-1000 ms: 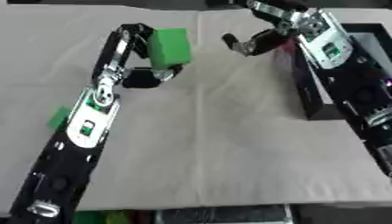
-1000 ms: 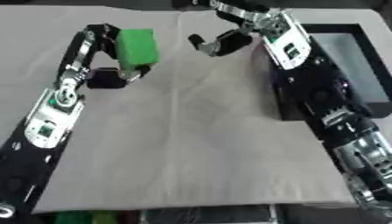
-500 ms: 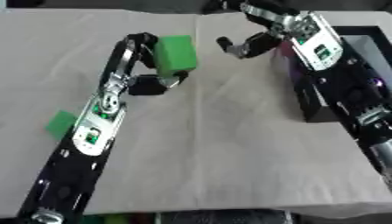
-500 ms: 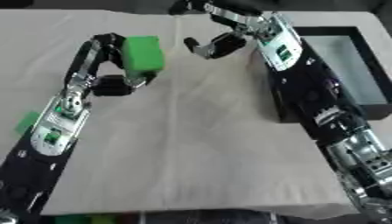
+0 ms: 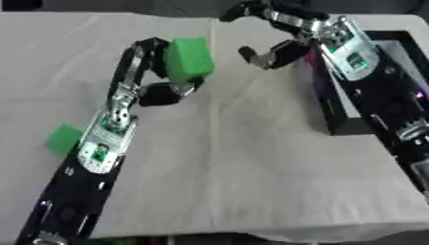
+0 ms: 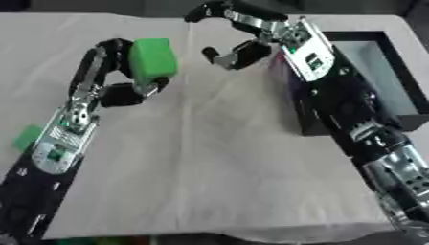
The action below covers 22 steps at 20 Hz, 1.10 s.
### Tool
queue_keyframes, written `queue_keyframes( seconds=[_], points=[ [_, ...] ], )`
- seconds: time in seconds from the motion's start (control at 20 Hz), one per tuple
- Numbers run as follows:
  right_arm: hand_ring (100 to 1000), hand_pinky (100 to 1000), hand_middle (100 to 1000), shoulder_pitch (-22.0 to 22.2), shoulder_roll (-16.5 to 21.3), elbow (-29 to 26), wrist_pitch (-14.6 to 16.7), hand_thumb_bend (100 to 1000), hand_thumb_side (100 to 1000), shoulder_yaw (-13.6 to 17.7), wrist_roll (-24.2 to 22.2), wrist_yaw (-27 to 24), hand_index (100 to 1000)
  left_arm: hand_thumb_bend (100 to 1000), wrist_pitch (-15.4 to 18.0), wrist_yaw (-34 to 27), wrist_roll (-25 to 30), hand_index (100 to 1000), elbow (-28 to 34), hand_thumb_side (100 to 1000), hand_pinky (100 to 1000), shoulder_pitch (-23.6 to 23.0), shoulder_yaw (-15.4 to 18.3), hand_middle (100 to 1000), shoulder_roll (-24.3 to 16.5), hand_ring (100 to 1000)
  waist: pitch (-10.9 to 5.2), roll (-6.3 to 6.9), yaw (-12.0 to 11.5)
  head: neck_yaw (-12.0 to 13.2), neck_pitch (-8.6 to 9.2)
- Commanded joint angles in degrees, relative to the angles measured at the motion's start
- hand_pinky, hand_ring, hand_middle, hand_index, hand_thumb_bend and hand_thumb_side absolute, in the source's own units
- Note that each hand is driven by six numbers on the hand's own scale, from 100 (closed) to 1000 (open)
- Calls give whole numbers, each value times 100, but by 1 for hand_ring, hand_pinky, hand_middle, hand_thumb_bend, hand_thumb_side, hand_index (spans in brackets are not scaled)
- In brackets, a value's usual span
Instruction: Pick up the objects with one hand, pass them to the other hand, and then place them into the box on the other side of the table.
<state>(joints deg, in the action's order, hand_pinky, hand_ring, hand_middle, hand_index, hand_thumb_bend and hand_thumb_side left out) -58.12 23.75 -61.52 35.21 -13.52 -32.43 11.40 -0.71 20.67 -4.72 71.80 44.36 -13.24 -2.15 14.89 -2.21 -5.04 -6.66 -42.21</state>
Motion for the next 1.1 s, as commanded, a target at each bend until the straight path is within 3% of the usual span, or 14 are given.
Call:
queue_keyframes(
  seconds=[0.05,0.35,1.1],
  points=[
    [930,1000,891,-108,177,-159,1059,100,248,11,-1301,-183,924,100,14,30,-99,454,33,100,448,148,-29,352,47,362,-124,3,-8,12,-67],
    [936,1000,895,-165,116,-200,1070,100,252,-14,-1448,-254,933,100,30,73,-155,444,-10,100,440,191,-61,341,123,353,-109,5,-80,80,-185],
    [963,1000,911,-175,-35,-149,1223,100,289,-19,-1532,40,968,100,197,33,-244,426,-81,124,422,254,-121,303,413,315,-79,-46,-240,-125,-93]
  ],
)
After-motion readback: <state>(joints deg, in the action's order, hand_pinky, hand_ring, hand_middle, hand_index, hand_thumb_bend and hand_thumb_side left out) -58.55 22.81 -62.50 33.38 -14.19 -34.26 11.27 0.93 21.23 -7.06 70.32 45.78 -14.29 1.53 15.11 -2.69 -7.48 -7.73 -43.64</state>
